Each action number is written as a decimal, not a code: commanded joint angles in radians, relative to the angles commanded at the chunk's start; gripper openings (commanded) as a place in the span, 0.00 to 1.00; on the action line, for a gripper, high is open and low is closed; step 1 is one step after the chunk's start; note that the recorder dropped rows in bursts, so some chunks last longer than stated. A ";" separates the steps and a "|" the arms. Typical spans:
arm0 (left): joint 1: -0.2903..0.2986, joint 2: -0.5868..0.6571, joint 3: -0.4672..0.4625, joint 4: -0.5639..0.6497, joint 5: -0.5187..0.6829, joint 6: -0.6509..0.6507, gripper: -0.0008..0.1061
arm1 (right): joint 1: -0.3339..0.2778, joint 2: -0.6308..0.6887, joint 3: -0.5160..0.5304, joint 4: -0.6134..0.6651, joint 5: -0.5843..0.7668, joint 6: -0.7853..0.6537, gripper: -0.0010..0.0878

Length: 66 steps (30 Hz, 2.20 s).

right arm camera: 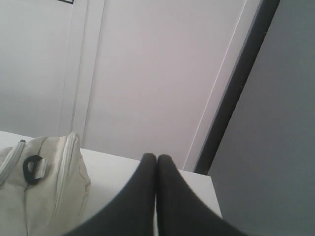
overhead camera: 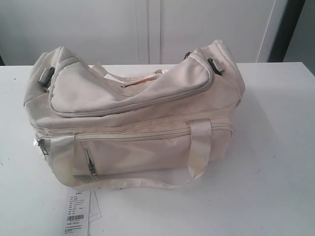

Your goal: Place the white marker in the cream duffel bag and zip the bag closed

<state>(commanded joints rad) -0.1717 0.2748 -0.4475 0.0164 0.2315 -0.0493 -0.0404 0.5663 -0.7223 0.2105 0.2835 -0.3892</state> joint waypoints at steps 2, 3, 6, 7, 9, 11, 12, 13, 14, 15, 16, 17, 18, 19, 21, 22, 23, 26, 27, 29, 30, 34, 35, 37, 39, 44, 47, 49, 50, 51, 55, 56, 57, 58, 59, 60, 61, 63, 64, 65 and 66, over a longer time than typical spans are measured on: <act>0.000 -0.022 0.032 0.000 0.000 0.000 0.01 | 0.000 0.000 0.000 0.000 0.000 0.000 0.01; 0.000 -0.039 0.054 0.000 0.000 0.000 0.01 | 0.000 0.000 0.000 0.000 0.000 0.000 0.01; 0.000 -0.076 0.093 0.000 0.007 0.000 0.01 | 0.000 0.000 0.000 0.002 0.001 0.000 0.01; 0.000 -0.095 0.113 0.000 0.005 0.000 0.01 | 0.000 0.000 0.000 0.002 0.001 0.000 0.01; 0.000 -0.129 0.152 0.000 0.003 0.002 0.01 | 0.000 0.000 0.000 0.002 0.001 0.000 0.01; 0.000 -0.153 0.191 0.000 0.005 0.002 0.01 | 0.000 0.000 0.000 0.002 0.001 0.000 0.01; 0.000 -0.168 0.214 0.000 0.005 0.002 0.01 | 0.000 0.000 0.000 0.002 0.001 0.000 0.01; 0.000 -0.175 0.223 0.000 0.005 0.002 0.01 | 0.000 0.000 0.000 0.002 0.001 0.000 0.01; 0.000 -0.194 0.244 0.000 0.005 0.002 0.01 | 0.000 0.000 0.000 0.002 0.001 0.000 0.01; 0.000 -0.202 0.252 0.000 0.005 0.002 0.01 | 0.000 0.000 0.000 0.002 0.001 0.000 0.01; 0.000 -0.217 0.269 0.000 0.005 0.002 0.01 | 0.000 0.000 0.000 0.002 0.001 0.000 0.01; 0.000 -0.220 0.273 0.000 0.005 0.003 0.01 | 0.000 0.000 0.000 0.002 0.001 0.000 0.01; 0.000 -0.228 0.282 0.000 0.005 0.004 0.01 | 0.000 0.000 0.000 0.002 0.001 0.000 0.01; 0.000 -0.233 0.289 0.000 0.005 0.004 0.01 | 0.000 0.000 0.000 0.002 0.001 0.000 0.01; 0.000 -0.240 0.305 0.000 0.005 0.004 0.01 | 0.000 0.000 0.000 0.002 0.002 0.000 0.01; 0.000 -0.247 0.316 0.000 0.003 0.004 0.01 | 0.000 0.000 0.000 0.002 0.002 0.000 0.01; 0.000 -0.250 0.325 0.000 0.003 0.004 0.01 | 0.000 0.000 0.000 0.002 0.002 0.000 0.01; 0.000 -0.267 0.354 0.000 0.005 0.004 0.01 | 0.000 0.000 0.000 0.002 0.002 0.000 0.01; 0.000 -0.274 0.361 0.000 0.005 0.004 0.01 | 0.000 0.000 0.000 0.002 0.002 0.000 0.01; 0.000 -0.275 0.375 0.000 0.005 0.004 0.01 | 0.000 0.000 0.000 0.002 0.002 0.000 0.01; 0.000 -0.275 0.381 0.000 0.005 0.004 0.01 | 0.000 0.000 0.000 0.002 0.002 0.000 0.01; 0.000 -0.275 0.412 0.000 0.005 0.004 0.01 | 0.000 0.000 0.000 0.002 0.002 0.000 0.01; 0.000 -0.275 0.419 0.000 0.005 0.004 0.01 | 0.000 0.000 0.000 0.002 0.002 0.000 0.01; 0.000 -0.275 0.432 0.000 0.005 0.004 0.01 | 0.000 0.000 0.000 0.002 0.002 0.000 0.01; 0.000 -0.275 0.438 0.000 0.005 0.004 0.01 | 0.000 0.000 0.000 0.002 0.002 0.000 0.01; 0.000 -0.275 0.448 0.000 0.005 0.004 0.01 | 0.000 0.000 0.000 0.002 0.002 0.000 0.01; 0.000 -0.275 0.448 0.000 0.002 0.004 0.01 | 0.000 0.000 0.000 0.002 0.002 0.000 0.01; 0.000 -0.275 0.448 0.000 0.002 0.004 0.01 | 0.000 0.000 0.000 0.002 0.002 0.000 0.01; 0.000 -0.275 0.448 0.000 0.002 0.004 0.01 | 0.000 0.000 0.000 0.002 0.002 0.000 0.01; 0.000 -0.275 0.448 0.000 0.002 0.004 0.01 | 0.000 0.000 0.000 0.002 0.002 0.000 0.01; 0.000 -0.275 0.448 0.000 0.002 0.004 0.01 | 0.000 0.000 0.000 0.002 0.002 0.000 0.01; 0.000 -0.275 0.448 0.000 0.002 0.004 0.01 | 0.000 0.000 0.000 0.002 0.002 0.000 0.01; 0.000 -0.275 0.448 0.000 0.002 0.004 0.01 | 0.000 0.000 0.000 0.002 0.002 0.000 0.01; 0.000 -0.275 0.448 0.000 0.002 0.004 0.01 | 0.000 0.000 0.000 0.002 0.002 0.000 0.01; 0.000 -0.275 0.448 0.000 0.002 0.004 0.01 | 0.000 0.000 0.000 0.002 0.002 0.000 0.01; 0.000 -0.275 0.448 0.000 0.002 0.004 0.01 | 0.000 0.000 0.000 0.002 0.002 0.000 0.01; 0.000 -0.275 0.448 0.000 0.002 0.004 0.01 | 0.000 0.000 0.000 0.002 0.002 0.000 0.01; 0.000 -0.275 0.448 0.000 0.000 0.004 0.01 | 0.000 0.000 0.000 0.002 0.002 0.000 0.01; 0.000 -0.275 0.448 0.000 0.000 0.004 0.01 | 0.000 0.000 0.000 0.002 0.002 0.000 0.01; 0.000 -0.275 0.448 0.000 0.000 0.004 0.01 | 0.000 0.000 0.000 0.002 0.002 0.000 0.01; 0.000 -0.275 0.448 0.000 0.000 0.004 0.01 | 0.000 0.000 0.000 0.002 0.002 0.000 0.01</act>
<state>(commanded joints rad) -0.1717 0.0000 0.0000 0.0164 0.2316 -0.0452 -0.0404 0.5663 -0.7223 0.2126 0.2860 -0.3892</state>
